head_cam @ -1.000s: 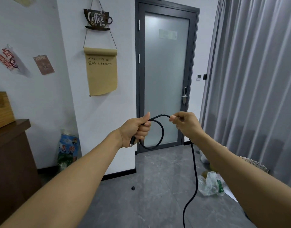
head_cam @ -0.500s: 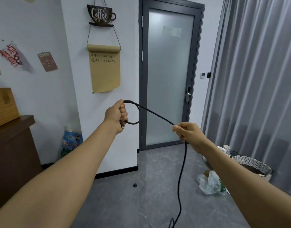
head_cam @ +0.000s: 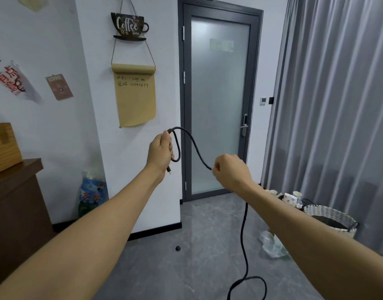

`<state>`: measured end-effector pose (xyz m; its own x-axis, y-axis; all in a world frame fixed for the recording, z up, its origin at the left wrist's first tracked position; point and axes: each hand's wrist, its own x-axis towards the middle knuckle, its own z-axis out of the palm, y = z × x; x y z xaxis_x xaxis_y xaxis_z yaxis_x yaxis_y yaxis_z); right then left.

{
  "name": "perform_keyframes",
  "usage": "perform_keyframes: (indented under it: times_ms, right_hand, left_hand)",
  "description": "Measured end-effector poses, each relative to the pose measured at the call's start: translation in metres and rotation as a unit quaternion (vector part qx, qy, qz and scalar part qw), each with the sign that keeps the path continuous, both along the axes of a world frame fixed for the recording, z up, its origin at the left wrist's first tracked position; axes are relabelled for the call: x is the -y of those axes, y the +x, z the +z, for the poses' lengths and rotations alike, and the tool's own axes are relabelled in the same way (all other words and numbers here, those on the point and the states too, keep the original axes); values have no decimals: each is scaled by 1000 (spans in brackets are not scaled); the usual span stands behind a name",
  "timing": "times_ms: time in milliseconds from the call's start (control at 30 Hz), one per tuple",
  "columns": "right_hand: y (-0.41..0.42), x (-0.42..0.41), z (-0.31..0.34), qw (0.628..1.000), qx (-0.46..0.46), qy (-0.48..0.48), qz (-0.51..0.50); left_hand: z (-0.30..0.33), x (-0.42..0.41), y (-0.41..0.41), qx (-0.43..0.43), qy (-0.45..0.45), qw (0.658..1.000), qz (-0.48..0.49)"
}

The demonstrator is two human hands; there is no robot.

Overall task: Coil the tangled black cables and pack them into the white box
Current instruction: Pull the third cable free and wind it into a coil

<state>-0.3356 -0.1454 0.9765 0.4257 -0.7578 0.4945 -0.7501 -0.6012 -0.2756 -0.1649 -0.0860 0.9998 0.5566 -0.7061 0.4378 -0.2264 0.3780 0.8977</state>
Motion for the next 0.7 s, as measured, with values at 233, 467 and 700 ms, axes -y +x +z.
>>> perform_keyframes:
  times_ms: [233, 467, 700]
  right_hand:
    - [6, -11, 24, 978, -136, 16, 159]
    - [-5, -22, 52, 972, -63, 11, 227]
    - [-17, -16, 53, 974, 94, 128, 161]
  left_hand:
    - [-4, 1, -22, 166, 20, 985, -33]
    - [-2, -5, -37, 279, 99, 950, -102]
    - [4, -10, -38, 207, 210, 919, -261]
